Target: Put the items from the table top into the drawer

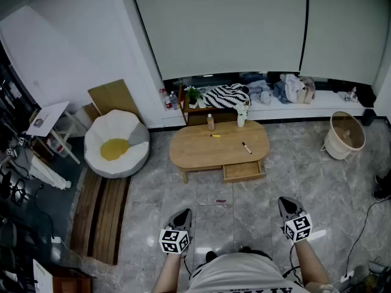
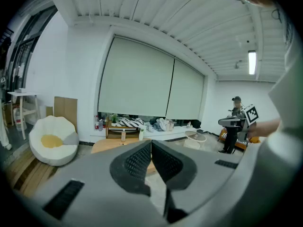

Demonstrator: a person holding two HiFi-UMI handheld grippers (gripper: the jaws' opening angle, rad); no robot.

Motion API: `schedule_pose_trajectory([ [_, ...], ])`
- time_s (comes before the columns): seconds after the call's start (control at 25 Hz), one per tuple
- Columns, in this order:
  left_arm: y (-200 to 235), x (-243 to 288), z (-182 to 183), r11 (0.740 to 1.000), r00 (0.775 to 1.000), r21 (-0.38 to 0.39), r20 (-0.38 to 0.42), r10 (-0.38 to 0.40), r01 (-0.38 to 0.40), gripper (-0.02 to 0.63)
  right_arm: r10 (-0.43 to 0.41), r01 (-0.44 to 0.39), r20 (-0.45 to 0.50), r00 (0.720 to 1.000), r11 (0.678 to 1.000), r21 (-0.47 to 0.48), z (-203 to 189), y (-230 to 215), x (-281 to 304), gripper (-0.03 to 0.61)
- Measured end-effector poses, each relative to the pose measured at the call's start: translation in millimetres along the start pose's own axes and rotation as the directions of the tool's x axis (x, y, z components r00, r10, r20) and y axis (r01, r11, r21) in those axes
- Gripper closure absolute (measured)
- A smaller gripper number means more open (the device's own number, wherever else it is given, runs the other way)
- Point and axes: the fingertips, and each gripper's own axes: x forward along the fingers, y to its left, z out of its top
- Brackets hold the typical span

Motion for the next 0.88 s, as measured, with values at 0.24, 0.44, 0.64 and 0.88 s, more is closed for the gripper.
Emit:
schedule_pose_trajectory([
  [0.24, -6.6, -0.5, -2.0, 1.000, 1.000, -0.002, -0.001, 0.002, -0.002, 0.592, 0.004, -0.004, 0.003, 1.000, 1.000, -0.005, 0.8, -2.3, -2.3, 0.558],
  [0.44, -6.1, -1.5, -2.3, 1.000, 1.000, -0.004, -0.002, 0.008, -0.008, 0.592, 0.008, -0.008, 0.006, 1.000, 1.000, -0.003, 0.7, -2.9, -1.6, 0.558],
  [0.64, -9.7, -2.8, -5.6, 1.000, 1.000, -0.003, -0.006, 0.017, -0.017, 0.592, 0.018, -0.018, 0.007, 1.000, 1.000, -0.008, -1.1, -4.3, -2.7, 0.558],
  [0.88, -19.7, -3.3, -5.8, 0.999, 0.999, -0.010, 0.000, 0.036, -0.036, 0.592, 0.034, -0.034, 0.008, 0.999, 0.999, -0.003, -4.3, -12.1, -5.4, 0.558],
])
